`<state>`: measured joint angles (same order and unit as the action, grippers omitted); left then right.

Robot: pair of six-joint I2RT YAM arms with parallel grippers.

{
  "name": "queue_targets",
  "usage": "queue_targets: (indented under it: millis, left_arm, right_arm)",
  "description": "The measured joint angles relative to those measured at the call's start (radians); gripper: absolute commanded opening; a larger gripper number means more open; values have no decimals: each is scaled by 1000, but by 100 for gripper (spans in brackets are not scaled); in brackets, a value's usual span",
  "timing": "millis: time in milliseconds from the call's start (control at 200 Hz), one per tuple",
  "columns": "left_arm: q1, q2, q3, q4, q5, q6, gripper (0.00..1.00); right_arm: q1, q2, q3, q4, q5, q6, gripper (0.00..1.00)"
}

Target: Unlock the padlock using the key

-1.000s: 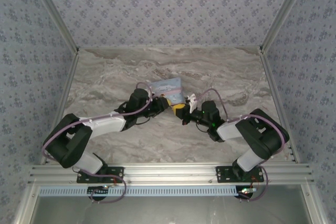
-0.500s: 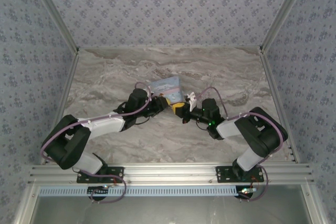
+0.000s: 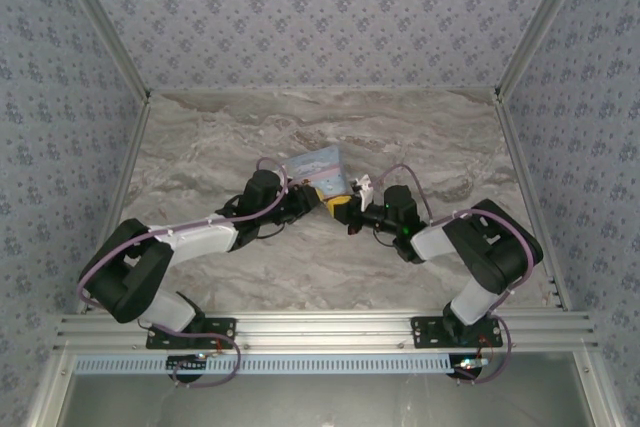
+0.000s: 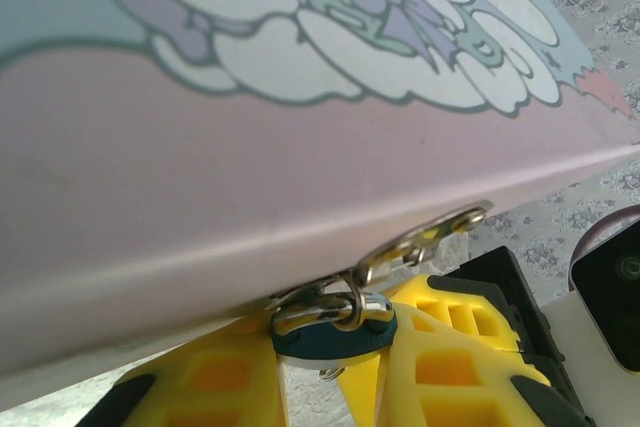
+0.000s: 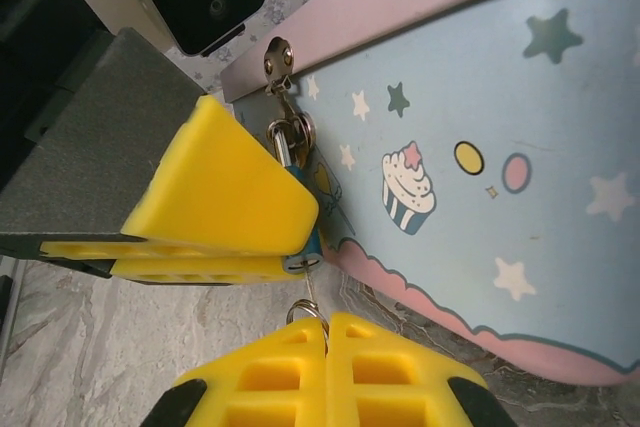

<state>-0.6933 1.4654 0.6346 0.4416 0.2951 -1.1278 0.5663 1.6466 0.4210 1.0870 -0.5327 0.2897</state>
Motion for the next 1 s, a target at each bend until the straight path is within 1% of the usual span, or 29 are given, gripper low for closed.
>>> queue_targets:
  millis: [665,999]
  left_arm:
    - [5,-5,0,-3,-6,1,20]
    - [6,-6,-2,8,14,1,20]
  right_arm:
    - [-32,35,37,-6,-89,21,0]
    - [-45,37,59,-16,-141,45,0]
